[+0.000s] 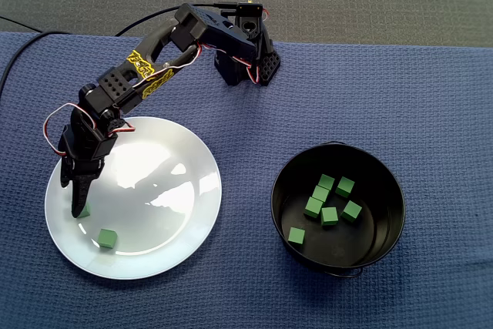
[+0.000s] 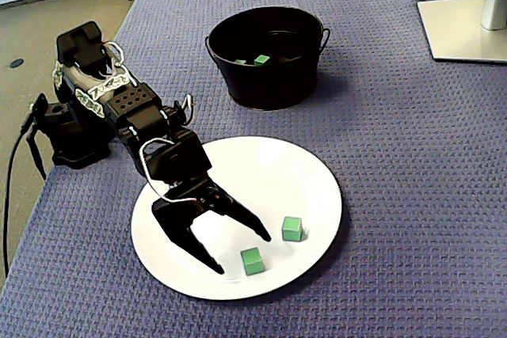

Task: Pick up the items on the white plate and put them in the black container.

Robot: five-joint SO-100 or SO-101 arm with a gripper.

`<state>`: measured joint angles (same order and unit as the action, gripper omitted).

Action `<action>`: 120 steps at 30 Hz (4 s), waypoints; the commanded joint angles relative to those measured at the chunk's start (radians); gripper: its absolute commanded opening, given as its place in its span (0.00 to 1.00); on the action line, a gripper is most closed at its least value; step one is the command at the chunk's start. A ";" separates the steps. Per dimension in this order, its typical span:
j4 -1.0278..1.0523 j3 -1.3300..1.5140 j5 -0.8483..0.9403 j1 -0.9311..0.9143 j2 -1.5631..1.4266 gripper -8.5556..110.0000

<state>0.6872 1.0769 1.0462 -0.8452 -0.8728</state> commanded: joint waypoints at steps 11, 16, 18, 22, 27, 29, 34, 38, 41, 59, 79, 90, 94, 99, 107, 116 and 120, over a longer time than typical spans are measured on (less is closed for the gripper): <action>-0.230 0.187 0.087 0.029 -0.080 0.29; -0.190 0.170 0.080 0.040 -0.074 0.28; -0.186 0.170 0.074 0.044 -0.072 0.27; -0.176 0.170 0.066 0.048 -0.074 0.24; -0.178 0.160 0.064 0.046 -0.074 0.20; -0.176 0.147 0.061 0.044 -0.074 0.20; -0.178 0.137 0.078 0.041 -0.074 0.18; -0.186 0.135 0.086 0.040 -0.072 0.17; -0.196 0.135 0.087 0.037 -0.072 0.13; -0.101 -0.103 -0.236 -0.017 -0.275 0.07; 0.495 -0.046 -0.706 1.147 -0.784 0.07; 0.319 0.503 -0.506 1.256 -0.568 0.07; 0.357 0.486 -0.518 1.262 -0.552 0.21; 0.517 0.359 -0.494 1.249 -0.589 0.39; 0.957 -0.416 -0.202 0.850 -0.749 0.36; -0.313 0.341 0.414 0.233 -0.686 0.37; -0.586 0.465 0.543 0.215 -0.578 0.37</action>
<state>0.5660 1.4266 1.4757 -0.5906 -1.4834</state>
